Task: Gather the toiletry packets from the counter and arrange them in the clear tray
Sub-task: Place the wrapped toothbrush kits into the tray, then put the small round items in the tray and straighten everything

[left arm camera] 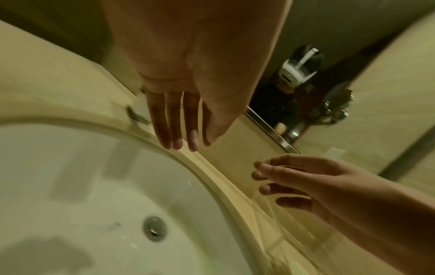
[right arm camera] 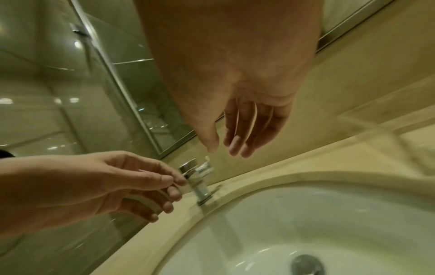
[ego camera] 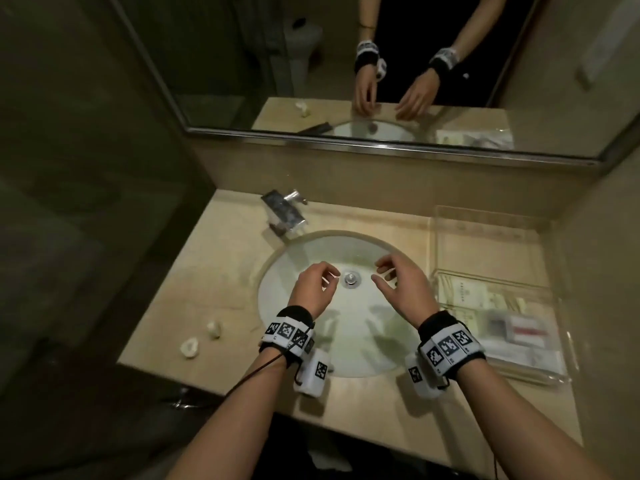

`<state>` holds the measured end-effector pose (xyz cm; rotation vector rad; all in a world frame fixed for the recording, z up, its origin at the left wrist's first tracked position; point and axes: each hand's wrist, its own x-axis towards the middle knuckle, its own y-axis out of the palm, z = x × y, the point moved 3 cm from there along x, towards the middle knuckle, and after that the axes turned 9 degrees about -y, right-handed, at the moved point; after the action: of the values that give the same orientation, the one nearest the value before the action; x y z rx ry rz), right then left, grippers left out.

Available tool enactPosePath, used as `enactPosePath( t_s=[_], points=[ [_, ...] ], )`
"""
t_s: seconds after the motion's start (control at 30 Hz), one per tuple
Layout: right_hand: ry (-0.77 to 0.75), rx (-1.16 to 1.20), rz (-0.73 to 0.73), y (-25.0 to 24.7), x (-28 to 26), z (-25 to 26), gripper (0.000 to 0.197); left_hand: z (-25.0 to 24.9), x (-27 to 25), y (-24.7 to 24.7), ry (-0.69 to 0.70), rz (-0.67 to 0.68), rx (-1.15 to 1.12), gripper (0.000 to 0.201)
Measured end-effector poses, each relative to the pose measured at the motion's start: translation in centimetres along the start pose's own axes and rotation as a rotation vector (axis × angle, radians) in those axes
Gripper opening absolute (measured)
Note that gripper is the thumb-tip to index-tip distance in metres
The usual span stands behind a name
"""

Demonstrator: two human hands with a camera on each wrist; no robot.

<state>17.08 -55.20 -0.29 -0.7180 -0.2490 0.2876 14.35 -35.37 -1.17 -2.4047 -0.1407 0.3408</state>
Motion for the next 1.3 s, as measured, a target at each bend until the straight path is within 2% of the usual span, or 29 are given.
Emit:
enactPosePath(
  t_s=[0.3, 0.43, 0.53, 0.67, 0.83, 1.03, 1.17, 1.3],
  points=[
    [-0.186, 0.087, 0.316, 14.8, 4.4, 11.3, 0.021, 14.8, -4.8, -12.5, -0.377, -0.226, -0.069, 0.012],
    [-0.243, 0.106, 0.491, 21.1, 4.2, 15.1, 0.022, 20.6, -7.7, -15.4, -0.54, -0.233, -0.067, 0.02],
    [-0.248, 0.054, 0.633, 25.1, 3.7, 16.7, 0.031, 23.4, -9.1, -16.6, -0.593, -0.235, 0.003, 0.036],
    [-0.214, 0.006, 0.714, 28.5, 3.4, 17.5, 0.043, 25.7, -9.4, -16.5, -0.605, -0.2, 0.011, 0.043],
    [-0.145, -0.003, 0.738, 30.6, 3.6, 17.4, 0.044, 26.7, -8.8, -15.8, -0.585, -0.151, 0.025, 0.045],
    [-0.13, 0.035, 0.675, 30.7, 3.9, 16.7, 0.038, 26.5, -8.2, -15.1, -0.578, -0.182, 0.072, 0.033],
    [-0.146, 0.078, 0.603, 28.6, 4.9, 16.3, 0.034, 24.7, -6.9, -15.4, -0.518, -0.182, 0.052, 0.031],
    [-0.118, 0.164, 0.479, 24.0, 6.1, 14.8, 0.033, 20.7, -4.4, -15.1, -0.414, -0.168, 0.026, 0.03]
  ],
)
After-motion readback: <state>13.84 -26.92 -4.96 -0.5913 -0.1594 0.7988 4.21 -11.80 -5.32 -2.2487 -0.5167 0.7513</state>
